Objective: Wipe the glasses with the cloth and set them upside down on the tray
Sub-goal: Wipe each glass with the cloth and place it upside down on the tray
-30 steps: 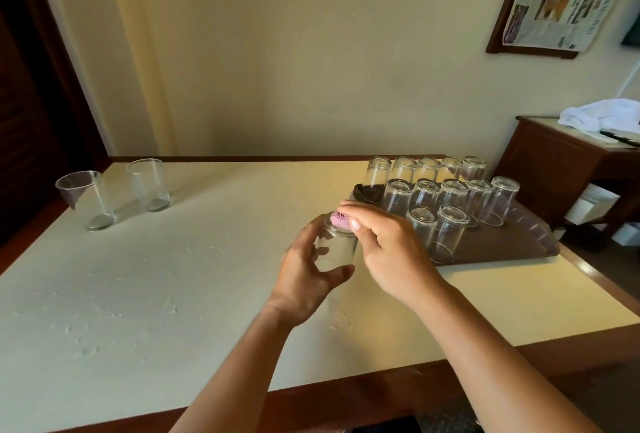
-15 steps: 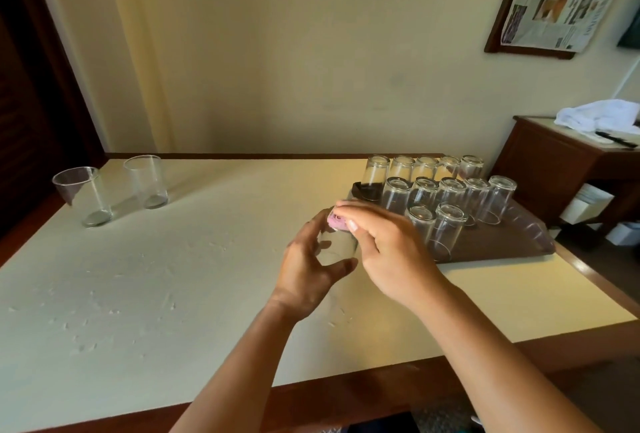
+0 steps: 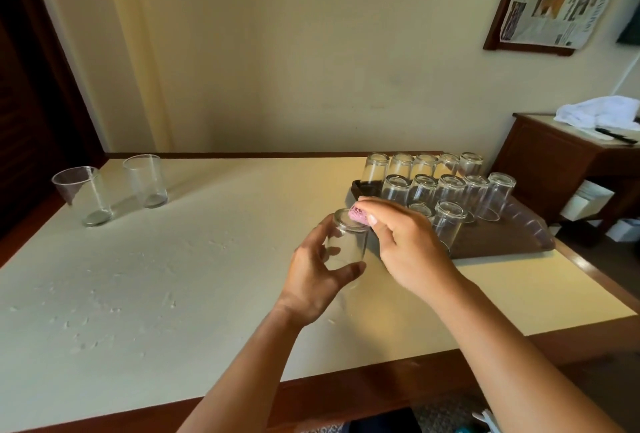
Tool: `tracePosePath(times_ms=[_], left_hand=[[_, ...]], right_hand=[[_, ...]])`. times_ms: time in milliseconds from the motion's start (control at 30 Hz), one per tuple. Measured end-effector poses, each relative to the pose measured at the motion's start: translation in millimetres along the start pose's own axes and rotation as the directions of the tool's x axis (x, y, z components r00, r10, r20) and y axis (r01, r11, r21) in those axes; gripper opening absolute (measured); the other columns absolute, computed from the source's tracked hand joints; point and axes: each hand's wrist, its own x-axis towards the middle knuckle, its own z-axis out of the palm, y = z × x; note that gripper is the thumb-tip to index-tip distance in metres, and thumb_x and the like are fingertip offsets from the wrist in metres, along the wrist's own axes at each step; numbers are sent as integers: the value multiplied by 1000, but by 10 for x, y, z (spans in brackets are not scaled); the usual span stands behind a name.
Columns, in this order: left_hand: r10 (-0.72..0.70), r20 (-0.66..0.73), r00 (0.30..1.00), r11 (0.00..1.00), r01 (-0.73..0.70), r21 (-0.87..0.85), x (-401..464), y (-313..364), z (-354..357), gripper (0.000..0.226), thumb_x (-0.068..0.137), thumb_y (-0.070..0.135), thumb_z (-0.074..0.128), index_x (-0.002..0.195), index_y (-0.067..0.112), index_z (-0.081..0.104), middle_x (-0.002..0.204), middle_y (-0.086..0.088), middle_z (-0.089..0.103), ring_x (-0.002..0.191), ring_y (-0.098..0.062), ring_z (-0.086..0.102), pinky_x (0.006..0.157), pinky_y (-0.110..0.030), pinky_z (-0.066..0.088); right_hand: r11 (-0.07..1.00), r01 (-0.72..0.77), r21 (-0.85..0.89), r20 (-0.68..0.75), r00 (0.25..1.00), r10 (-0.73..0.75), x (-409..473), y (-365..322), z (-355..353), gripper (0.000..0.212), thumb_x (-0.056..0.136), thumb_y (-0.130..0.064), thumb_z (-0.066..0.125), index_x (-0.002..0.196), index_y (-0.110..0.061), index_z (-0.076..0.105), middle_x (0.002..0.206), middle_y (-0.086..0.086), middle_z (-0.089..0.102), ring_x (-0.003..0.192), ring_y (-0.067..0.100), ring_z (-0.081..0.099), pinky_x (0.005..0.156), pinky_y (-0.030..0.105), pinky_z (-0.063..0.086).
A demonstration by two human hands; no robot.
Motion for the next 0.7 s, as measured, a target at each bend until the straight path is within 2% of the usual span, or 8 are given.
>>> tracePosePath(times_ms=[133, 267, 333, 433, 567, 633, 700], left_hand=[[53, 14, 999, 997, -54, 47, 41, 45, 39, 71, 81, 11, 89, 141, 29, 55, 116, 30, 61, 106, -10, 59, 89, -17, 48], [16, 20, 1000, 998, -17, 57, 26, 48, -1, 70, 81, 11, 89, 142, 23, 56, 122, 17, 61, 108, -9, 60, 91, -15, 47], [-8, 49, 999, 999, 6, 38, -8, 88, 73, 73, 82, 11, 89, 146, 24, 54, 124, 18, 60, 109, -9, 61, 90, -13, 47], [14, 56, 998, 1000, -16, 22, 44, 108, 123, 72, 83, 9, 88, 143, 28, 54, 118, 27, 61, 104, -6, 59, 87, -12, 47], [-8, 44, 999, 1000, 7, 18, 85, 115, 107, 72, 81, 10, 89, 142, 28, 55, 125, 9, 60, 103, -16, 62, 84, -14, 49], [-37, 54, 998, 999, 38, -17, 70, 133, 182, 72, 82, 13, 89, 144, 27, 54, 127, 7, 59, 103, -18, 63, 80, -16, 52], [-46, 68, 997, 997, 50, -67, 75, 145, 300, 70, 82, 18, 89, 142, 28, 55, 126, 2, 61, 100, -25, 68, 80, -22, 55]], right_hand=[[997, 67, -34, 49, 997, -65, -4, -134, 40, 44, 97, 7, 56, 135, -12, 65, 138, 1, 64, 126, 14, 58, 109, 9, 33], [998, 55, -32, 66, 996, -52, -33, -18, -88, 43, 97, 8, 55, 133, -13, 67, 132, 2, 67, 121, 18, 63, 105, 24, 47], [998, 15, -64, 52, 999, -12, 33, 11, -96, 41, 97, 6, 54, 131, -14, 68, 129, 2, 69, 116, 22, 65, 100, 23, 45], [995, 28, -93, 46, 999, -23, 12, -95, -66, 42, 97, 6, 55, 132, -14, 67, 131, 1, 68, 116, 19, 63, 98, 19, 41], [996, 56, -73, 46, 998, -53, -93, 5, -175, 42, 94, 9, 58, 129, -11, 68, 125, 3, 70, 112, 17, 65, 96, 8, 39], [998, 22, -61, -35, 999, -24, -89, 136, -201, 39, 96, 8, 57, 129, -10, 68, 122, 4, 71, 110, 18, 66, 95, 10, 44], [999, -41, -9, -128, 991, 40, -157, 240, -191, 40, 99, 6, 55, 133, -11, 66, 124, -2, 68, 113, 9, 61, 98, 12, 46]])
